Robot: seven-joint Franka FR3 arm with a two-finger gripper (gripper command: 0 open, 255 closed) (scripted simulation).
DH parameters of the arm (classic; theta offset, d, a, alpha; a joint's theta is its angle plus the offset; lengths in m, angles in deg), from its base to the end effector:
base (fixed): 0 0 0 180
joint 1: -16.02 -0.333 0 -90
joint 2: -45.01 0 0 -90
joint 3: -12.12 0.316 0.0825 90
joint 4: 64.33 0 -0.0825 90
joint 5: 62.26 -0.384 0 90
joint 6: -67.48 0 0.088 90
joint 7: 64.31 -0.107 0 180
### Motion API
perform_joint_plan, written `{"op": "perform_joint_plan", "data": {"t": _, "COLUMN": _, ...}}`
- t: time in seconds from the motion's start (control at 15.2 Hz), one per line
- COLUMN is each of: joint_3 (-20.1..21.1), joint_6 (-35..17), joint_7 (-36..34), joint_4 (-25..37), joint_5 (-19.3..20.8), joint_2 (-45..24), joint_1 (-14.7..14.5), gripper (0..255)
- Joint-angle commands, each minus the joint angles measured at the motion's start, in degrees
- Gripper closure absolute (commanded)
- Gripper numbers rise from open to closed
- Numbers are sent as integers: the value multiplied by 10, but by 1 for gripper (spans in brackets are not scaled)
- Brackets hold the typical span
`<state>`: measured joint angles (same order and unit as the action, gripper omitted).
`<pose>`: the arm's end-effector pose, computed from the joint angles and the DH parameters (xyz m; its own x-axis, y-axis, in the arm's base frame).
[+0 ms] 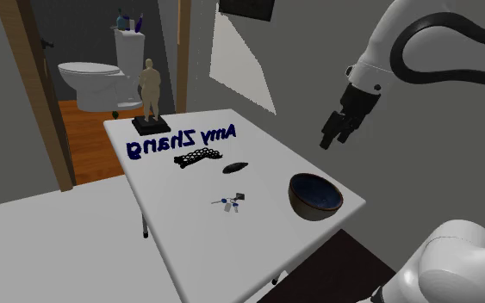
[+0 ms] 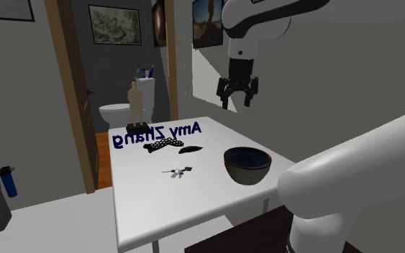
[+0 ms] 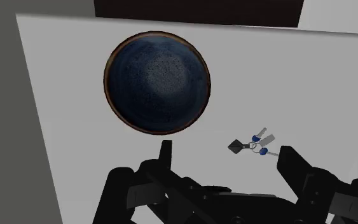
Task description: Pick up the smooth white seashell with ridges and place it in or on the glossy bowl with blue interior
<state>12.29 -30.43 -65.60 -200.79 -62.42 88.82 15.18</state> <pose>0.3256 0.0062 0.5843 0.9958 -0.0060 0.0916 -0.0057 -1.0000 -0.0028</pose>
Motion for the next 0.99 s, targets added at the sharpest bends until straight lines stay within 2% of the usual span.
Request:
{"op": "perform_joint_plan", "data": {"t": 0.0, "joint_3": 0, "joint_6": 0, "joint_7": 0, "joint_4": 0, "joint_5": 0, "joint_2": 0, "joint_1": 0, "gripper": 0}}
{"op": "perform_joint_plan", "data": {"t": 0.46, "joint_3": 85, "joint_6": -98, "joint_7": -182, "joint_4": 13, "joint_5": -20, "joint_2": -122, "joint_1": 27, "gripper": 0}}
{"op": "perform_joint_plan", "data": {"t": 0.92, "joint_3": 153, "joint_6": -171, "joint_7": -368, "joint_4": 79, "joint_5": 3, "joint_2": -280, "joint_1": 60, "gripper": 0}}
